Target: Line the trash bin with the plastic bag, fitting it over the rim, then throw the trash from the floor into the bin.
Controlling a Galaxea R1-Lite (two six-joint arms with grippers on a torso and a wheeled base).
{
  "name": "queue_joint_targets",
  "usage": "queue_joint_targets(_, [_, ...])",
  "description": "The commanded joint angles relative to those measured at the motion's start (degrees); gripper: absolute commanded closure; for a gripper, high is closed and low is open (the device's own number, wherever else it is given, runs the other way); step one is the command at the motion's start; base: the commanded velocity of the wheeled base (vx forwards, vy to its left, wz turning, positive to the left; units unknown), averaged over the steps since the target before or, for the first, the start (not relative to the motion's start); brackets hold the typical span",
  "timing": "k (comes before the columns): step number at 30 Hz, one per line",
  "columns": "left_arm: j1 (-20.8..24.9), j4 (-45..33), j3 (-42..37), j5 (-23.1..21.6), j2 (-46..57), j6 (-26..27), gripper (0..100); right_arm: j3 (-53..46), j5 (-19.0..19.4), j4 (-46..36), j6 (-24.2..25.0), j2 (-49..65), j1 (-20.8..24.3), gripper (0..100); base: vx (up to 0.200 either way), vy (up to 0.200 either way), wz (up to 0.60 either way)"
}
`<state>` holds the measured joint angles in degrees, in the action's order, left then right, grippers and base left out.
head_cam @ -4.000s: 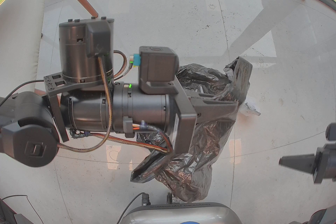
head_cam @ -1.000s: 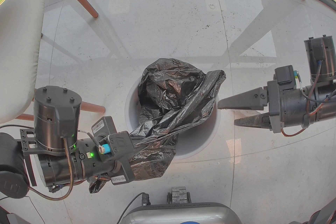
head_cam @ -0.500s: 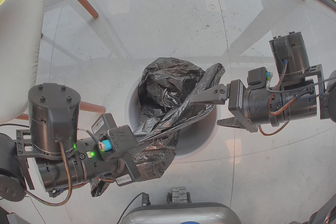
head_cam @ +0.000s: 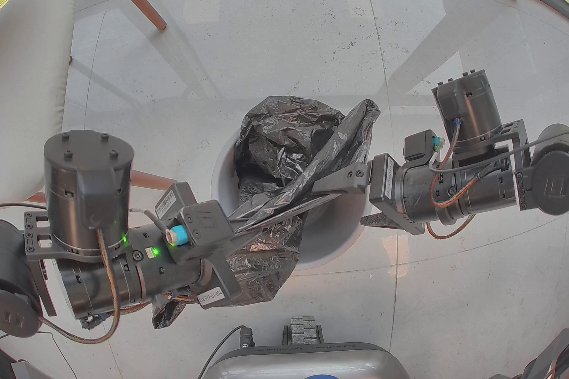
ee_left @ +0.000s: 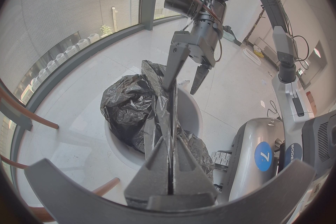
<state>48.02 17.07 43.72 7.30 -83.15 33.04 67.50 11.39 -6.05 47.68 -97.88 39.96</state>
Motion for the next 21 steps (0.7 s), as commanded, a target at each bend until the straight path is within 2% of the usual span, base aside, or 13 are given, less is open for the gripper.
queue_joint_targets(1, [-0.03,0.07,0.41,0.08,-0.08,0.01,100,-0.09,0.04,-0.02,-0.04,-0.74,-0.06,0,0.000,0.000,0.00])
queue_joint_targets(10, [-0.03,0.16,0.58,-0.01,-0.17,-0.08,100,1.85,-0.14,-0.02,-0.13,-2.49,0.47,0,0.000,0.000,0.00])
queue_joint_targets(11, [-0.03,0.16,0.58,-0.01,-0.17,-0.08,100,1.85,-1.01,-0.02,-0.13,-2.67,0.56,0,0.000,0.000,0.00])
queue_joint_targets(12, [-0.03,0.16,0.49,-0.01,-0.17,-0.08,100,1.85,-1.89,-0.02,-0.13,-2.76,0.47,100,0.000,0.000,0.00])
queue_joint_targets(21, [-0.03,0.16,-0.12,-0.01,-0.26,0.27,100,2.99,-3.04,-0.02,-0.39,-2.40,2.40,100,0.000,0.000,0.00])
